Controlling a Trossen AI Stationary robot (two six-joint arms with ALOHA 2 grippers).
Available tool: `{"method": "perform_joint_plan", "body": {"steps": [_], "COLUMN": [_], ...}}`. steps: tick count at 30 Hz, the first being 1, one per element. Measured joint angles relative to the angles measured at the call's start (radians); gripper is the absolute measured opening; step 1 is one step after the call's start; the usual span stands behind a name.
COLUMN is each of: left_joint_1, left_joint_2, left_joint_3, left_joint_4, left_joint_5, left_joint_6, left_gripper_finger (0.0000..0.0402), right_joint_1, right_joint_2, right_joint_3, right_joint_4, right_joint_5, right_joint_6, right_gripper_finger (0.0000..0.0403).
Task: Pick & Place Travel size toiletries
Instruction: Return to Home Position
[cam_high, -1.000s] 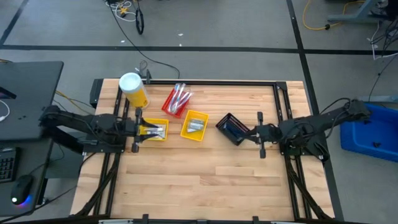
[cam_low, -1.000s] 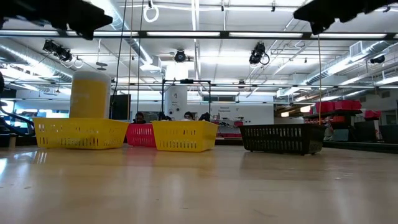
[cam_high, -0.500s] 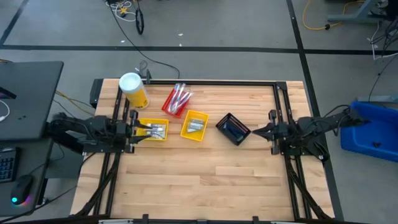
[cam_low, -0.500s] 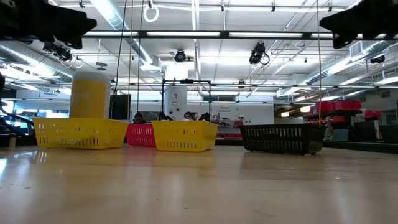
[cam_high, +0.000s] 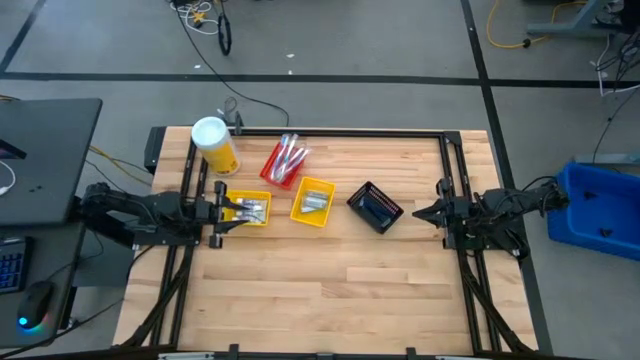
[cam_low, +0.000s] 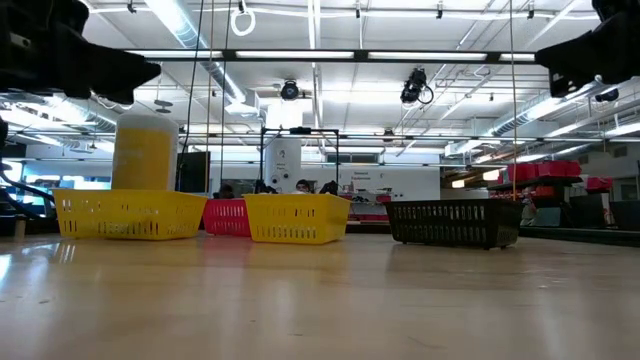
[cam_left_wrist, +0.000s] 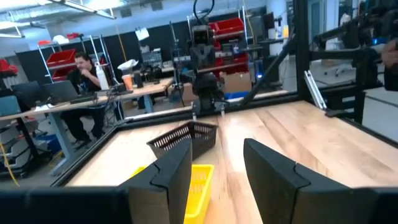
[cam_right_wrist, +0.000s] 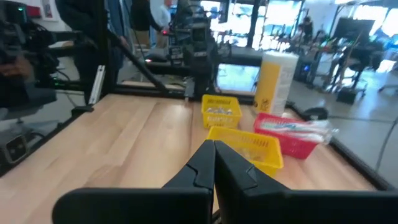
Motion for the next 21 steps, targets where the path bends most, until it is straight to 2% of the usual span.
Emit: {"method": "perform_joint_plan", "body": {"steps": [6,12,18,21], "left_joint_1": [0.0,0.0,0.0,0.0], "left_joint_2": [-0.004,-0.004,-0.004,-0.004], "left_joint_3": [0.0,-0.001,-0.001,-0.002], "left_joint_4": [0.038,0.035,0.034,0.034], "left_joint_5": [-0.001,-0.008,-0.008,-0.008], "left_joint_6": [-0.025,-0.006,-0.029,-0.041], "left_gripper_finger": [0.0153,0.0153,0.0153,0.0153], "right_joint_1": [0.0,0.0,0.0,0.0], "right_joint_2": [0.0,0.0,0.0,0.0], "right_joint_3": [-0.014,-0.127,-0.172,-0.172], "right_joint_4": [-0.017,0.146,0.22,0.224], "right_joint_5": [-0.005,-0.007,-0.108,-0.098], "right_joint_6": [0.029,0.027,0.016,-0.001], "right_gripper_finger": [0.0007,0.0007,0.0007,0.0007]}}
